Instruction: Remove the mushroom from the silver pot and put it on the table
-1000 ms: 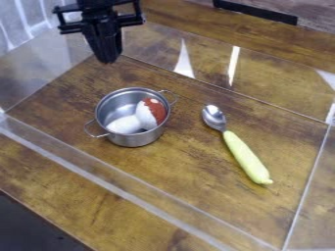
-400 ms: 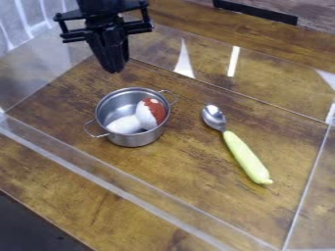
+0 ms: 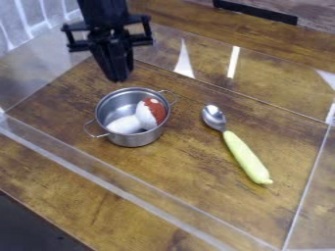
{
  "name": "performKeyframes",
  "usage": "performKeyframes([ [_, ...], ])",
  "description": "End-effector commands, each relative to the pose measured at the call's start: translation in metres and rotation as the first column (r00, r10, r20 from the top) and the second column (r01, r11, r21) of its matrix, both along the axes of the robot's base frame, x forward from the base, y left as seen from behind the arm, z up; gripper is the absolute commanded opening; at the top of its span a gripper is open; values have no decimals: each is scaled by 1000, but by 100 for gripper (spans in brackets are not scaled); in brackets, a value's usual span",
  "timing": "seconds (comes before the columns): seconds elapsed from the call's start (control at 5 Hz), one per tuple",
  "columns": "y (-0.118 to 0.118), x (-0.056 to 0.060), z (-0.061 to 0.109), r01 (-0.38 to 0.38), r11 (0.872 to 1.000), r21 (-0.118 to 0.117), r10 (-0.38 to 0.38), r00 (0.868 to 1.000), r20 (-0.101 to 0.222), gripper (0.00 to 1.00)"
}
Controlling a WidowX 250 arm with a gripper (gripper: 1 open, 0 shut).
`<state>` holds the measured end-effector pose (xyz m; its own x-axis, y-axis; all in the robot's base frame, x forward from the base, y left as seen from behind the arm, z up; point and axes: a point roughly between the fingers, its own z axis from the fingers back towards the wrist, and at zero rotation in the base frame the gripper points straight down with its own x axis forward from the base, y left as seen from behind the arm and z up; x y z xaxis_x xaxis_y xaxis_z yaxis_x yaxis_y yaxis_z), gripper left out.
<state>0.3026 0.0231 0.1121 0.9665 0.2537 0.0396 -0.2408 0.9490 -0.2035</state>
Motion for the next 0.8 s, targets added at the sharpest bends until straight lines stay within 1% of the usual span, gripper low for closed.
performKeyframes([
  [0.0, -8, 7, 13, 30, 999, 9, -31, 999, 42, 0],
  [0.2, -9, 12, 18, 32, 999, 9, -32, 998, 46, 0],
  [0.4, -4, 14, 19, 41, 999, 8, -42, 998, 47, 0],
  [0.6, -1, 16, 15, 53, 999, 10, -53, 998, 39, 100],
])
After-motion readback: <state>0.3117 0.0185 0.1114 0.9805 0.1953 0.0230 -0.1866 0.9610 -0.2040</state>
